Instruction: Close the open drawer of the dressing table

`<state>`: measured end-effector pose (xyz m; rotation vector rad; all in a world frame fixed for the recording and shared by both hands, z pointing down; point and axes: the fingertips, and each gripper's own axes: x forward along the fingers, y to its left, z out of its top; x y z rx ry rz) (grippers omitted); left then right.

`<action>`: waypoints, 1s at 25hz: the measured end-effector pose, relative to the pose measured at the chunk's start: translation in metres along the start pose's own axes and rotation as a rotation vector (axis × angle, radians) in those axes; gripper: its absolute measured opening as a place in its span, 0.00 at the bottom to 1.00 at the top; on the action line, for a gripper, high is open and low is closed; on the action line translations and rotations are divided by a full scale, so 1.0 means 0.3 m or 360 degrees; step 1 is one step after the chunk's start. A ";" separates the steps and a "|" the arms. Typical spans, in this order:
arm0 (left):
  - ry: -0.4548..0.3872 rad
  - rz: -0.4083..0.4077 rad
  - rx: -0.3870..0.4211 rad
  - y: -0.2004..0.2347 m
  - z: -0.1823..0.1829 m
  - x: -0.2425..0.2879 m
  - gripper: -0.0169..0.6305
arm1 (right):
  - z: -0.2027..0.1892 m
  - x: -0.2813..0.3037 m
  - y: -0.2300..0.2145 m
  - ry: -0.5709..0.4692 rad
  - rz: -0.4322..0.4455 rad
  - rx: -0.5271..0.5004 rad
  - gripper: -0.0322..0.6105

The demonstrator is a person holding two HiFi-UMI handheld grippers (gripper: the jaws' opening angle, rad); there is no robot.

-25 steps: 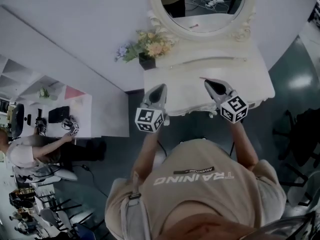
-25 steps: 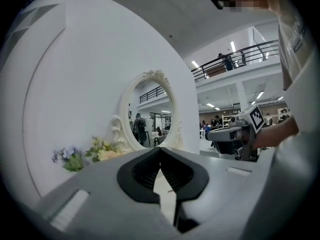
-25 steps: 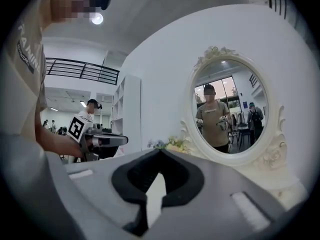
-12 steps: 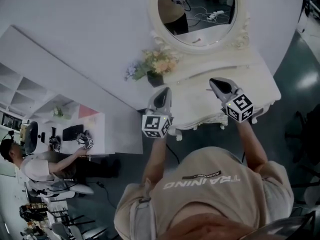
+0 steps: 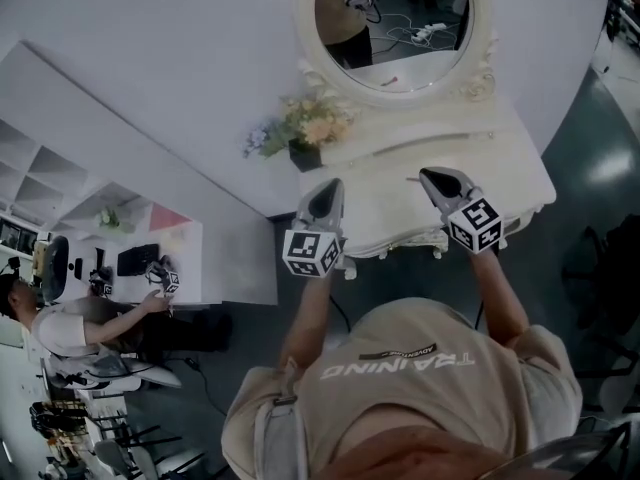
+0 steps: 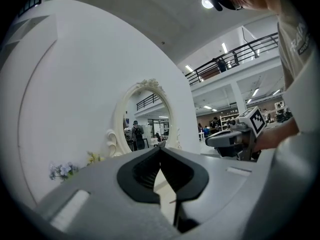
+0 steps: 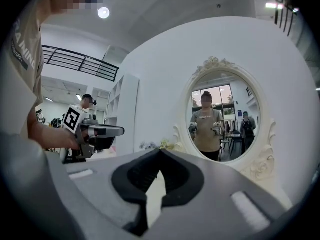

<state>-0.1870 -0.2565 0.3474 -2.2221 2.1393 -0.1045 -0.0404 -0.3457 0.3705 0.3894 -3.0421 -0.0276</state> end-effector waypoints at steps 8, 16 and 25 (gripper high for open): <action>0.0144 -0.0032 0.0002 -0.015 -0.116 -0.021 0.04 | -0.128 0.000 0.022 0.0105 0.0022 0.0121 0.05; 0.0115 -0.0074 0.0009 -0.012 -0.178 0.022 0.04 | -0.150 0.054 0.025 0.0169 0.0037 0.0006 0.05; 0.0134 -0.0098 -0.0001 0.021 -0.199 0.062 0.04 | -0.156 0.075 0.020 0.0177 0.0031 0.0061 0.05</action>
